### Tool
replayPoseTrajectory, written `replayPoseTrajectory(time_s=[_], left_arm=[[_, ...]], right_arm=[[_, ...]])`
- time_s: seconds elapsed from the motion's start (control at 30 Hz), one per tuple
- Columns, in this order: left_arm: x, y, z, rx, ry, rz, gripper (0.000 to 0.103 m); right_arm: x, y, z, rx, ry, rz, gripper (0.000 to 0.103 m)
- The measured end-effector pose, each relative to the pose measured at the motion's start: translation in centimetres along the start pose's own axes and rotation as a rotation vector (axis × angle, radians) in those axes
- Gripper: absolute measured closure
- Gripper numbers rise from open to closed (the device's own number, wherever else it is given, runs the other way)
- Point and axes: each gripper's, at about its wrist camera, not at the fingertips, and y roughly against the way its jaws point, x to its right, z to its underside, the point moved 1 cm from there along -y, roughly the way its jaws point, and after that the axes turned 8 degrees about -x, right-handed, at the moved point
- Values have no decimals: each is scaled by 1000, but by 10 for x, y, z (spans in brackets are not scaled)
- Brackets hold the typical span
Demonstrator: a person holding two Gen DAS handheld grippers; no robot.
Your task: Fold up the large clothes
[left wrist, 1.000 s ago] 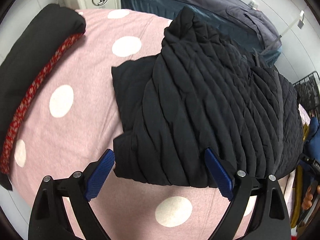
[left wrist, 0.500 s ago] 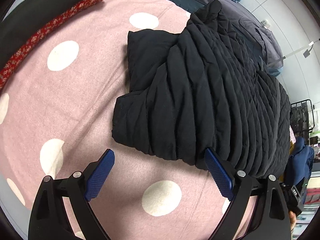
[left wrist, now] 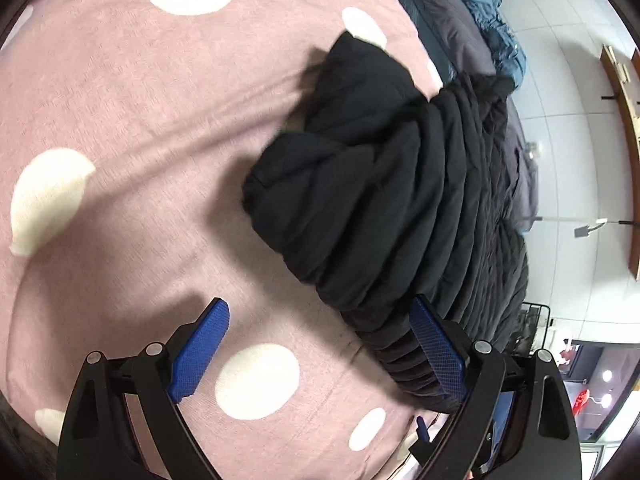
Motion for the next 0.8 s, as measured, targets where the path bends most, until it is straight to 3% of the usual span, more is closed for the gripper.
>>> replayPoseTrajectory(time_s=[0.17,0.33,0.5,0.63,0.8], left_arm=[[-11,9,-21,17,36,86,14],[3,7,-52,24,-90,21,14],[38,-4,-90,-19,-285,-41,14],[59,-23,-115,-91,-313,-13,10],[77,-43,-118,-123,-330,-66,7]], right_arm=[[-1,15,-8,41,-11,-6,22],[-1,32,-16,74,39,64,23],[-9,43,-23,81,95,123,23],[-14,44,-28,77,110,143,23],[-38,39,-28,77,197,227,23]])
